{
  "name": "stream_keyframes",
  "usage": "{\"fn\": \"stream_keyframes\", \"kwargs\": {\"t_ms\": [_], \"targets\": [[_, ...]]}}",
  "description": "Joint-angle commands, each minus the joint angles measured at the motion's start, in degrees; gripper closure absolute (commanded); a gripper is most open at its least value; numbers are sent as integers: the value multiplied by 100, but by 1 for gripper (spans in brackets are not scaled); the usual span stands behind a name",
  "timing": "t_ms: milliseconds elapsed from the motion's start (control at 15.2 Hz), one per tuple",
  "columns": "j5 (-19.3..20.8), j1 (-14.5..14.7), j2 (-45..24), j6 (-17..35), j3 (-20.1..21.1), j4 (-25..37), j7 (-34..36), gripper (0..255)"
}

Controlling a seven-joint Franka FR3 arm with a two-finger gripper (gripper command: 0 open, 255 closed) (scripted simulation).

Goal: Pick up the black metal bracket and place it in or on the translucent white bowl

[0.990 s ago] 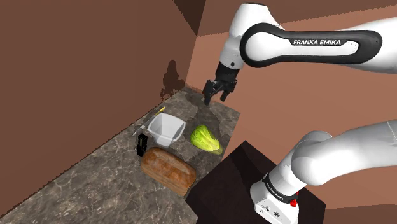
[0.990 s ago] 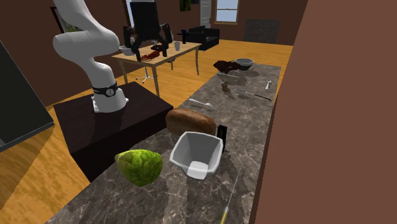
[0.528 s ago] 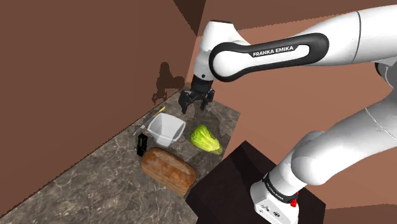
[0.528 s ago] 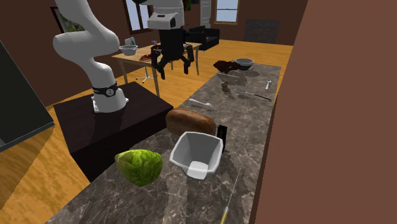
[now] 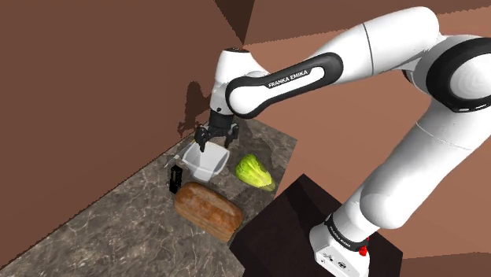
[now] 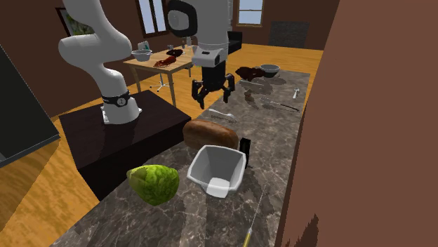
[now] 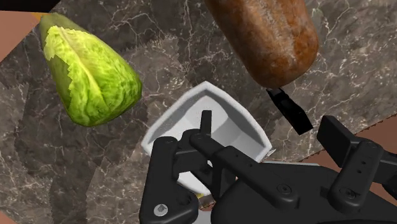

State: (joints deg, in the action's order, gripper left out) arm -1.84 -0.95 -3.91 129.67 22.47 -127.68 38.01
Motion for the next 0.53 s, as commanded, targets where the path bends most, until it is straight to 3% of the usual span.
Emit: {"fn": "stream_keyframes", "kwargs": {"t_ms": [0,462], "targets": [[187,73,-487,133,18,301,327,0],[724,488,-2156,407,-197,1540,1177,0]]}}
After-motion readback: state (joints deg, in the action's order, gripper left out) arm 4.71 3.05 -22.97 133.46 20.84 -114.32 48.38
